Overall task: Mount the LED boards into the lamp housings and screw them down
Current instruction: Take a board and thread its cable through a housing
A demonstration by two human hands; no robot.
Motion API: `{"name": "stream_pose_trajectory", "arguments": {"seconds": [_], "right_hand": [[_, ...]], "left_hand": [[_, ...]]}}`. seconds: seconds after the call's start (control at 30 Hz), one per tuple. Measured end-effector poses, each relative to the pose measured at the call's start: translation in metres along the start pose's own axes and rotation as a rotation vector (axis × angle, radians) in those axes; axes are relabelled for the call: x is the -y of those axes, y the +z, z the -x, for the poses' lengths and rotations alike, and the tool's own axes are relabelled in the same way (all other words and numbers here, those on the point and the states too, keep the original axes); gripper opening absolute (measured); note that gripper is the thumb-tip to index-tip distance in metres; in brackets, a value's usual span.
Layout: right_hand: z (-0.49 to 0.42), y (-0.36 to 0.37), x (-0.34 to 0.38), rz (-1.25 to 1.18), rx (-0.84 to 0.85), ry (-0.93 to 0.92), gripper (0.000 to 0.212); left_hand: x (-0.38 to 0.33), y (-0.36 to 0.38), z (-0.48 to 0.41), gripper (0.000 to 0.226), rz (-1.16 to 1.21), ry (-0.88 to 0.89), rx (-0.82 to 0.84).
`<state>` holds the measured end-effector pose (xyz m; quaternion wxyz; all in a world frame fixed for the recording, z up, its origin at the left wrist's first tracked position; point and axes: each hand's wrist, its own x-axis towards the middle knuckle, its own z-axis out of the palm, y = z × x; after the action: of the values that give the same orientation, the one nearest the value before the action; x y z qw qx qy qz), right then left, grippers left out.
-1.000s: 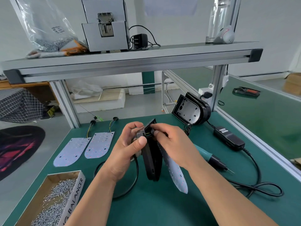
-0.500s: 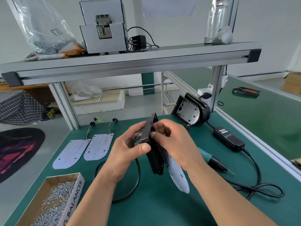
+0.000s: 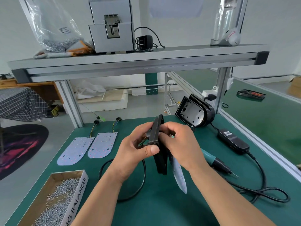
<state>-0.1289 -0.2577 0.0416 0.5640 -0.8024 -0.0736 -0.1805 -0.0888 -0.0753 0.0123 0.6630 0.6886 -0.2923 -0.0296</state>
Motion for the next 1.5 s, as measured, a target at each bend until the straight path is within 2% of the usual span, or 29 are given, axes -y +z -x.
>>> {"name": "stream_pose_trajectory", "arguments": {"seconds": [0.2, 0.4, 0.57, 0.63, 0.77, 0.9, 1.03, 1.17, 1.4, 1.5], "right_hand": [[-0.002, -0.005, 0.001, 0.089, -0.026, 0.004, 0.014], [-0.001, -0.005, 0.002, 0.003, 0.017, -0.034, 0.017], [0.0, -0.008, 0.001, 0.075, 0.189, -0.055, 0.021], [0.0, -0.008, 0.0, 0.125, 0.151, -0.055, 0.021], [0.001, -0.008, 0.0, 0.041, 0.05, -0.048, 0.022], [0.002, -0.007, 0.002, 0.029, 0.04, -0.049, 0.031], [0.002, -0.008, 0.003, -0.032, 0.012, 0.001, 0.023], [0.003, -0.007, 0.001, 0.012, -0.046, 0.02, 0.015], [0.005, -0.014, -0.001, 0.087, 0.059, 0.012, 0.008], [0.005, -0.015, -0.003, 0.161, 0.016, -0.012, 0.009]], "left_hand": [[0.0, 0.003, 0.0, 0.094, -0.009, 0.018, 0.014], [-0.002, 0.002, -0.003, 0.084, 0.019, 0.032, 0.034], [0.005, -0.004, -0.002, 0.086, 0.063, -0.021, -0.017], [0.005, -0.004, -0.002, 0.086, 0.06, -0.011, -0.013], [0.001, 0.0, -0.001, 0.089, 0.035, 0.006, 0.013], [0.0, 0.003, -0.001, 0.092, -0.001, 0.014, 0.017], [0.0, 0.006, -0.003, 0.089, -0.016, 0.01, 0.022], [0.001, 0.005, -0.006, 0.091, -0.01, 0.002, 0.006], [0.002, 0.004, -0.002, 0.085, 0.003, 0.012, -0.031], [0.001, 0.005, -0.003, 0.082, -0.021, 0.013, -0.027]]}}
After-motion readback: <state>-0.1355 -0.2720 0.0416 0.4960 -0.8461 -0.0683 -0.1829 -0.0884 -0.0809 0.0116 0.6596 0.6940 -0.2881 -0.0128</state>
